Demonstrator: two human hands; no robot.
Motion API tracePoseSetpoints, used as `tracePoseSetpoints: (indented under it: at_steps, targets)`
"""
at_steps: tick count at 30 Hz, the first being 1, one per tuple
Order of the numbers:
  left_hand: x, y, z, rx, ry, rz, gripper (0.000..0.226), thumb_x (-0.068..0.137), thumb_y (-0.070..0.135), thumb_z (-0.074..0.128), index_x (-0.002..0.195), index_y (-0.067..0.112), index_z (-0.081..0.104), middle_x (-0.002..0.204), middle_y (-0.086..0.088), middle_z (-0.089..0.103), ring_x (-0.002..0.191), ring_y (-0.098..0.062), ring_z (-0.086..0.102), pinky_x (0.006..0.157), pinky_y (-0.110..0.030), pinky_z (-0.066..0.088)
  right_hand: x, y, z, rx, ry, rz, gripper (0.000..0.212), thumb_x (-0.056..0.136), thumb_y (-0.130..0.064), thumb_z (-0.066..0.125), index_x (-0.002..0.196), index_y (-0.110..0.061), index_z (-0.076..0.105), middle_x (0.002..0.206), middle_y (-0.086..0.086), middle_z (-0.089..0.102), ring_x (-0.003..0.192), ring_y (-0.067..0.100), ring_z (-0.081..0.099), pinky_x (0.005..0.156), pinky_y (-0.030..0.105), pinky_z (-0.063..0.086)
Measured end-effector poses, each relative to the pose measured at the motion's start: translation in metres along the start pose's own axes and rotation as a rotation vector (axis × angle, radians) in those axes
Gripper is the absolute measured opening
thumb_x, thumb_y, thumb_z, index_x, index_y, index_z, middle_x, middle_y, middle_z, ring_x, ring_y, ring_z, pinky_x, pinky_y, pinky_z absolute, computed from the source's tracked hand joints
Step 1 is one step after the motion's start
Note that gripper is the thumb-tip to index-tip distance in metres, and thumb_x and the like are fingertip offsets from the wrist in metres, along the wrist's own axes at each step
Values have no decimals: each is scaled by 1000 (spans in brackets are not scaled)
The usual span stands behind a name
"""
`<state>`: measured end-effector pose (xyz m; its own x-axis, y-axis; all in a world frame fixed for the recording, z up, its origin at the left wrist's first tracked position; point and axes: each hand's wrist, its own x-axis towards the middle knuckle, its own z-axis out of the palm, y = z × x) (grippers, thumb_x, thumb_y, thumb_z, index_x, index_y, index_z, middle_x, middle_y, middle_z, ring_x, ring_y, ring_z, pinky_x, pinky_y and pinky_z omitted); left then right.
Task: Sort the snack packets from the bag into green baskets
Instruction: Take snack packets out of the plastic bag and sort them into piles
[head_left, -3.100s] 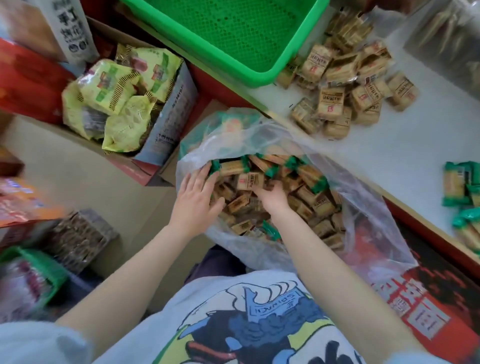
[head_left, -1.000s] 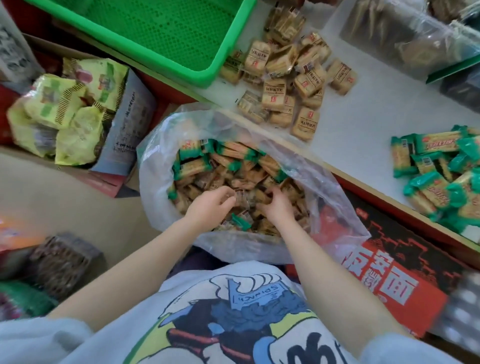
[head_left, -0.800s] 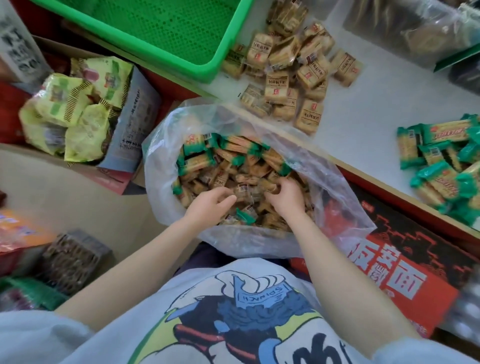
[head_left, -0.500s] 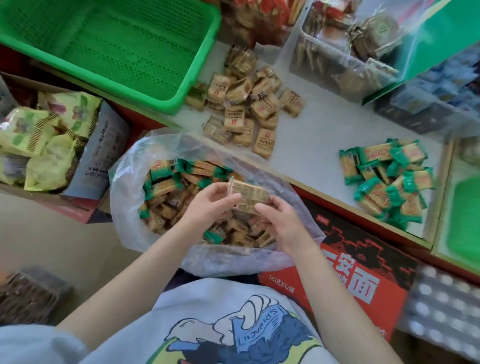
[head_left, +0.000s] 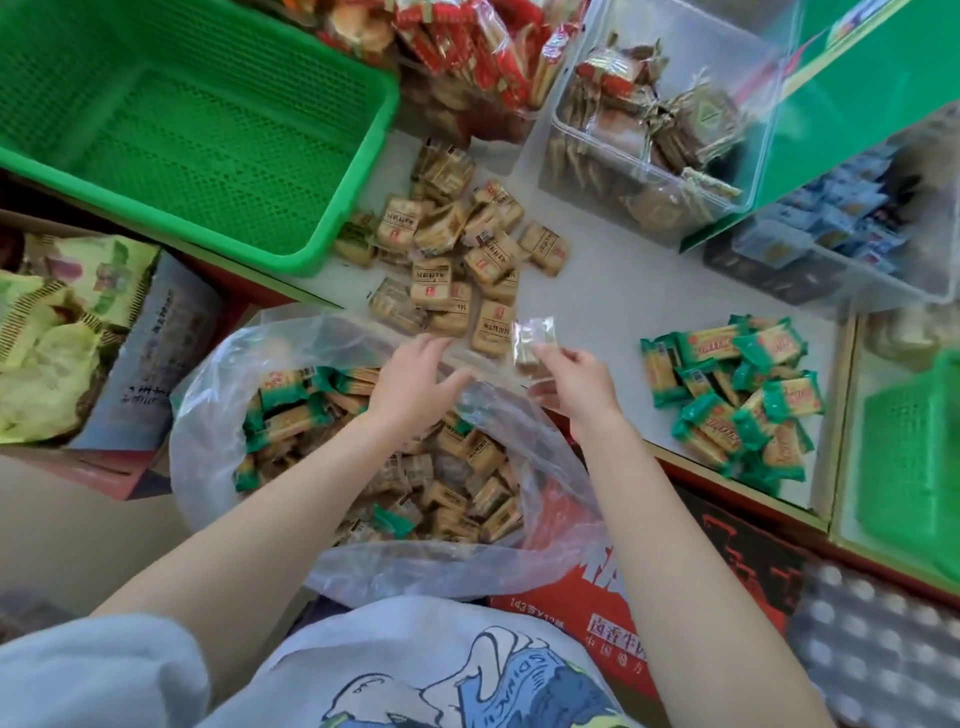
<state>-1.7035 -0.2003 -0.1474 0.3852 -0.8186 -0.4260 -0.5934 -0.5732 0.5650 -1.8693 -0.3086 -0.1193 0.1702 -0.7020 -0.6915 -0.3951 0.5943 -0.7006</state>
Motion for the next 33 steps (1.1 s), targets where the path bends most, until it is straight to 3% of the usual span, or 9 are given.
tracePoseSetpoints:
  at_steps: [3,7,13,18,22,25,27,30,33]
  targets:
    - [7,-21,10,272,-118,61,68,102,55,37,158,18,25,165,-7,21,153,-23,14,123,-45,13,37,-15,23,35,11,4,41,94,-30,70,119,-10,45,107,12,70,81,22,73,66,31,61]
    - [9,-38,21,349,-140,89,75,99,63,34,160,23,18,168,-2,9,155,-19,3,125,-47,6,57,-12,52,-177,29,60,32,96,-37,64,114,-19,44,122,4,57,107,24,64,62,30,60]
    - [9,-44,22,332,-143,106,75,98,63,36,159,25,16,168,1,5,155,-17,-1,125,-49,5,68,-2,73,-47,63,26,27,97,-25,66,119,-16,53,122,4,63,102,20,64,81,33,59]
    - [5,-43,7,288,-170,99,75,97,62,41,158,24,21,168,-2,11,154,-20,9,125,-47,7,52,-6,73,-130,17,-37,49,98,-24,63,145,-14,50,127,5,64,103,20,68,79,28,59]
    - [-34,-58,-17,108,99,102,48,98,42,52,140,20,54,156,-12,38,144,-31,33,118,-46,20,0,-3,70,-201,62,-140,31,100,-24,60,130,-18,56,112,3,66,92,16,69,69,24,59]
    - [-80,-107,-24,123,458,22,36,89,29,57,120,14,66,141,-17,47,130,-37,42,107,-48,28,-43,15,105,-213,-157,-128,8,101,-19,59,107,-17,64,97,6,72,81,19,72,71,30,60]
    - [-100,-144,-29,179,523,-156,39,86,25,62,124,18,63,148,-20,37,136,-38,30,109,-50,22,-57,35,142,-265,-335,-17,7,101,-18,59,101,-16,66,95,10,73,78,19,72,73,32,61]
    - [-110,-180,-44,166,383,-352,50,92,36,61,142,34,50,163,-17,11,149,-39,7,117,-56,15,-55,56,195,-287,-389,92,16,101,-17,59,115,-12,62,103,5,67,86,16,70,71,27,61]
    - [-100,-196,-58,35,192,-371,62,97,51,52,154,46,26,167,-8,-5,153,-34,-2,121,-55,12,-37,65,233,-188,-296,146,43,98,-21,63,137,-13,49,111,0,59,99,19,67,81,32,61]
